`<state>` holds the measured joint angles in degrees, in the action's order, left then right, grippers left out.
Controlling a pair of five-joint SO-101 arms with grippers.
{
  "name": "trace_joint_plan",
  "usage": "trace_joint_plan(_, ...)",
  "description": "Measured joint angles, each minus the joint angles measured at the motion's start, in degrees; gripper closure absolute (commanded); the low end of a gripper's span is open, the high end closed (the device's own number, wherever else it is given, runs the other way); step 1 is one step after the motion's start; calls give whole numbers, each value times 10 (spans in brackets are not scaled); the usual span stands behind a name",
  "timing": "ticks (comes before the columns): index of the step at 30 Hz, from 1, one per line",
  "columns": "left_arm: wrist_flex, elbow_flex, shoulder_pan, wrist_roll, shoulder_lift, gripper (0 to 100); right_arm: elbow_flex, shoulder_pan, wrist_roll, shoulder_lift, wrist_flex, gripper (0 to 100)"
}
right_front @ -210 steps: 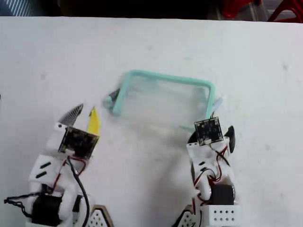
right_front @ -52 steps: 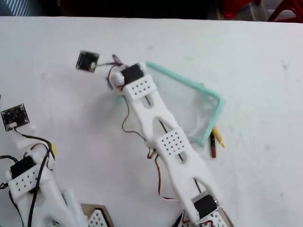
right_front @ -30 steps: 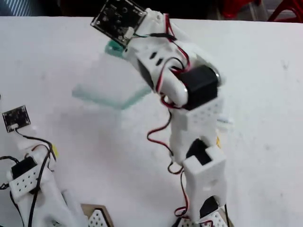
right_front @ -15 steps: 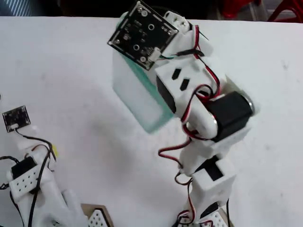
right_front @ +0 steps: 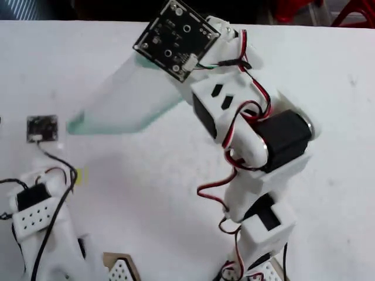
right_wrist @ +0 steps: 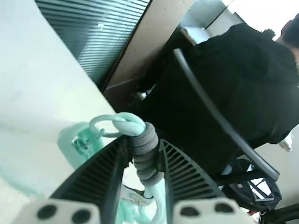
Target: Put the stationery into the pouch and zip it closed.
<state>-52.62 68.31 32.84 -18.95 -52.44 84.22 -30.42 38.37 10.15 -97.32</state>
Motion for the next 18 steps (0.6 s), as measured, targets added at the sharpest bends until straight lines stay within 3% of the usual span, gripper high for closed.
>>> trace_joint_plan(8,-133,-221,-62,-127,0,704,-94,0,0,-47,0,981)
trace_joint_plan(14,-291,-406,-91,-235,0,700,-116,0,-1,-56,0,981)
trace_joint_plan(18,-378,-505,-159,-287,-2,680,-116,-13,-3,-62,-1,981)
